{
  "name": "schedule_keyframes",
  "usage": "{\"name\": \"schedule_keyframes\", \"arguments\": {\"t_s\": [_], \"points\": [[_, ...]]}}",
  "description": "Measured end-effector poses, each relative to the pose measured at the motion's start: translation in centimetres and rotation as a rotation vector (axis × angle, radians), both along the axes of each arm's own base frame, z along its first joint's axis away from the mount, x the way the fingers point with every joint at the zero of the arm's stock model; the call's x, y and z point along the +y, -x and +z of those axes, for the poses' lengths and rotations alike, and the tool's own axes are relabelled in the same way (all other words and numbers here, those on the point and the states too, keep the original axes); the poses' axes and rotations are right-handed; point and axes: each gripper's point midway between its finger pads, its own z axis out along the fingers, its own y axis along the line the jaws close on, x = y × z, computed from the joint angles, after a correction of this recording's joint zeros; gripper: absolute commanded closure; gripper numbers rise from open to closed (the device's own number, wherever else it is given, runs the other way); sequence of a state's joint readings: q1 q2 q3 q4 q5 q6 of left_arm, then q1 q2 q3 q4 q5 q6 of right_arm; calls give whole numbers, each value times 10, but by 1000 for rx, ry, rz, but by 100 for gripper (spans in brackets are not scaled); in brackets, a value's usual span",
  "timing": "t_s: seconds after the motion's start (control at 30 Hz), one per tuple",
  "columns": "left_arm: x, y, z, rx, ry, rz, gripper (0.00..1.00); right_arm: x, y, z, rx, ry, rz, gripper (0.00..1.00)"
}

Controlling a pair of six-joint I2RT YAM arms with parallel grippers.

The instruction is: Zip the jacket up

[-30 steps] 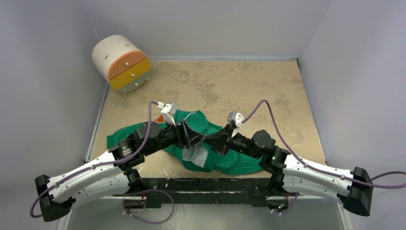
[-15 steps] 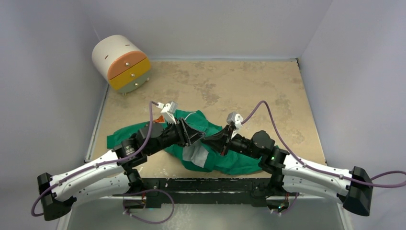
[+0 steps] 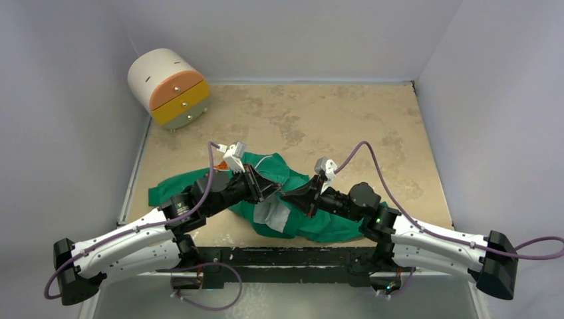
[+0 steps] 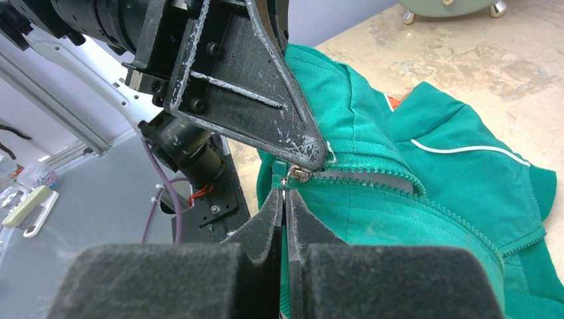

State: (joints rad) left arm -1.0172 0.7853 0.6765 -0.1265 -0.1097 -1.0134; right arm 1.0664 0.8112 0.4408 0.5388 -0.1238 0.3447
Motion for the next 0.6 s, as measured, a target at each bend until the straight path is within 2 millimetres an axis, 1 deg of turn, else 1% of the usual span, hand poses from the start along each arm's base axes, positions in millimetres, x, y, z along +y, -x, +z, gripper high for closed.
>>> {"name": "schedule_keyframes", "arguments": {"t_s": [0.33, 0.6], "points": [[1, 0, -2, 3, -10, 2, 100, -1, -1, -3, 10, 3, -9, 100], [3, 5, 1, -11, -6, -17, 100, -6, -12, -11, 78, 15, -93, 100]]}}
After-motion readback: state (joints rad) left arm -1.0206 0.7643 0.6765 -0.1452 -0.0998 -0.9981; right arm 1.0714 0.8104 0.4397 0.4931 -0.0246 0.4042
